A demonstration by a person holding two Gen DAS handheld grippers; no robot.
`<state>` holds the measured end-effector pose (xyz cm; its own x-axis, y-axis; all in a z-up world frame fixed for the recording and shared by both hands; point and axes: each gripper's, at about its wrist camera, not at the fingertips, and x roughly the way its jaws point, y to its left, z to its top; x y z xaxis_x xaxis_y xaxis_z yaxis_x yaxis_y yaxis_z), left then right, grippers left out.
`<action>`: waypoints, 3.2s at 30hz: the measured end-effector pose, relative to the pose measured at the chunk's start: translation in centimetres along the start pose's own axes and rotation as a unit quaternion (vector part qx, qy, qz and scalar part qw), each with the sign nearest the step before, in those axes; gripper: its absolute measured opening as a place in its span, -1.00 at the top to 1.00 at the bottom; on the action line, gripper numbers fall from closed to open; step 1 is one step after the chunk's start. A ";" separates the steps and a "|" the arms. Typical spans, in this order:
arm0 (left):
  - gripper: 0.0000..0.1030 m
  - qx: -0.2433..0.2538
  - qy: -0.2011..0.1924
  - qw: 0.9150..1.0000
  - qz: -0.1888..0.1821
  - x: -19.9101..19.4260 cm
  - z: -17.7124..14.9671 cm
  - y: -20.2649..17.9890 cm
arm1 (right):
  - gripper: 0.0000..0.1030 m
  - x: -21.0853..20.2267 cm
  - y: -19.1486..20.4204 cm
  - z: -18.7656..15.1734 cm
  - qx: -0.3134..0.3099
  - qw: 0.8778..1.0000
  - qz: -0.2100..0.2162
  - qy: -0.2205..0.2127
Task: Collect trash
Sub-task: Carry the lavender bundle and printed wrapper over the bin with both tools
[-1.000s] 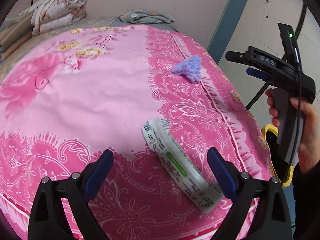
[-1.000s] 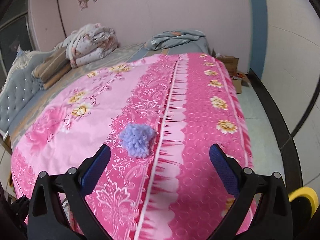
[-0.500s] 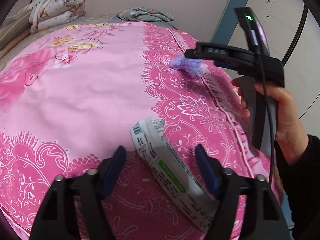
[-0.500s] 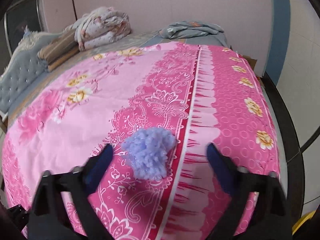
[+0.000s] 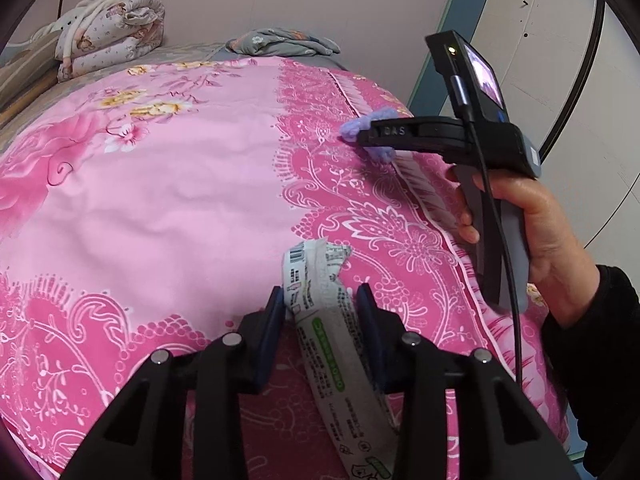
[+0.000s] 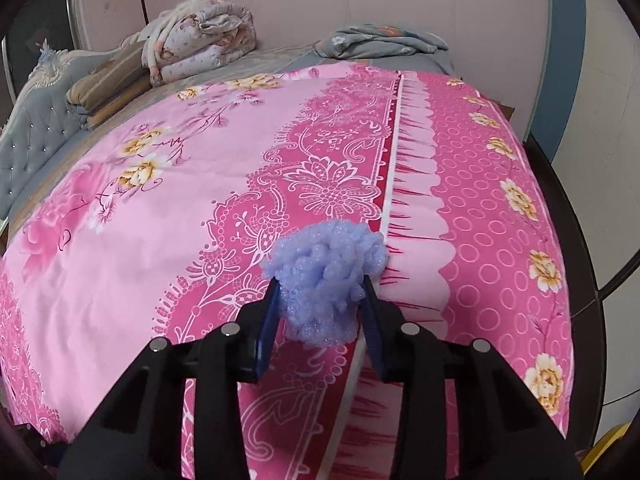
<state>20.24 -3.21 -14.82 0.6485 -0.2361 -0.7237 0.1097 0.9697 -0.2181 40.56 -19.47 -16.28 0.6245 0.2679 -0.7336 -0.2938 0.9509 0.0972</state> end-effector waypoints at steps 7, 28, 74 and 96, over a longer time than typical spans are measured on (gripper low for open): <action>0.32 0.009 -0.040 0.999 0.007 -3.1 0.8 -0.3 | 0.31 -5.9 -0.7 -0.6 0.021 0.999 0.021 -0.032; 0.32 0.074 -0.158 0.984 -0.040 -14.0 2.2 -7.8 | 0.30 -28.4 -5.8 -8.3 0.088 0.980 -0.016 -0.175; 0.01 0.149 0.067 0.986 -0.021 -2.9 0.0 -16.1 | 0.30 -48.4 -18.8 -19.1 0.204 0.923 -0.126 -0.301; 0.92 0.193 -0.047 0.979 -0.044 -5.5 4.5 -23.2 | 0.29 -51.2 -18.3 -20.2 0.200 0.903 -0.166 -0.342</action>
<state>17.50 -24.14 -2.84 0.6888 -0.3299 -0.6455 0.4323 0.9017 0.0004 -0.68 -53.76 5.95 0.9713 -0.1397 -0.1926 0.1916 0.9392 0.2849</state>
